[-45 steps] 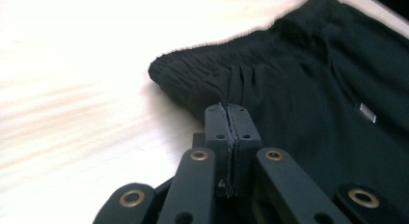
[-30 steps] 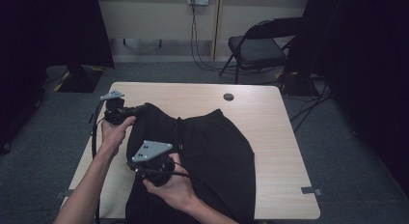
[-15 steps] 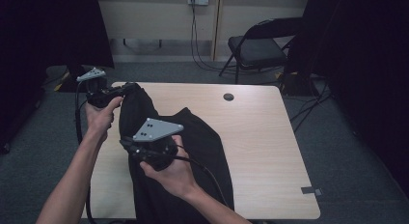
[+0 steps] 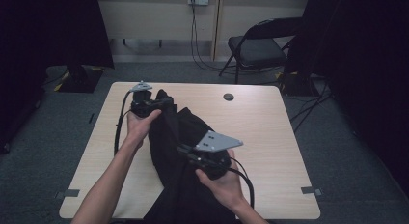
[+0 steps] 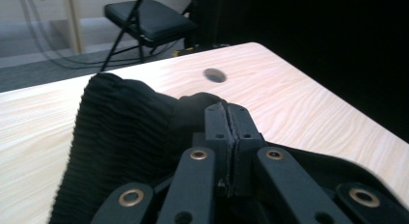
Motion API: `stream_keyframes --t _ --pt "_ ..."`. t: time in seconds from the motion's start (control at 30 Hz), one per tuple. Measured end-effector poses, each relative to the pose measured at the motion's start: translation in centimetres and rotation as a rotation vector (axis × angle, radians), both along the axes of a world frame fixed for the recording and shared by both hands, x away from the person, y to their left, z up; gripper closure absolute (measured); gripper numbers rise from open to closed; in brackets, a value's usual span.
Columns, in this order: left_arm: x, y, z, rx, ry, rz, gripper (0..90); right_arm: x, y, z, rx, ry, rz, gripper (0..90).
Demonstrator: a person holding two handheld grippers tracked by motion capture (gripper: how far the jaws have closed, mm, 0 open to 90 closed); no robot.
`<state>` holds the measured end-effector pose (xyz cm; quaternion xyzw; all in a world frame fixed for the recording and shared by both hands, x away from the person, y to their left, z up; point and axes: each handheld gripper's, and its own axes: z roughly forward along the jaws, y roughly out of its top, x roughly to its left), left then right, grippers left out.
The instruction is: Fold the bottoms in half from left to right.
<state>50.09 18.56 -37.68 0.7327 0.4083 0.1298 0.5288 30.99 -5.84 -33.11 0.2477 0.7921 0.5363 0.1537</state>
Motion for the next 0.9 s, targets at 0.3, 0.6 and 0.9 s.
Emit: stream_keyframes --t 0.3,0.6,0.9 --pt "2.0 -5.4 -5.5 0.052 0.099 -0.049 88.5 0.6 -7.2 -7.0 -0.124 0.135 -0.163 86.7" --pt "2.8 -9.1 -10.2 0.107 0.173 -0.1 77.4 1.0 -9.0 -12.2 -0.245 0.245 -0.191 84.5" --pt "0.1 -8.1 -6.4 0.113 0.074 -0.134 48.4 0.9 -10.7 -13.7 -0.311 0.298 -0.24 68.8"
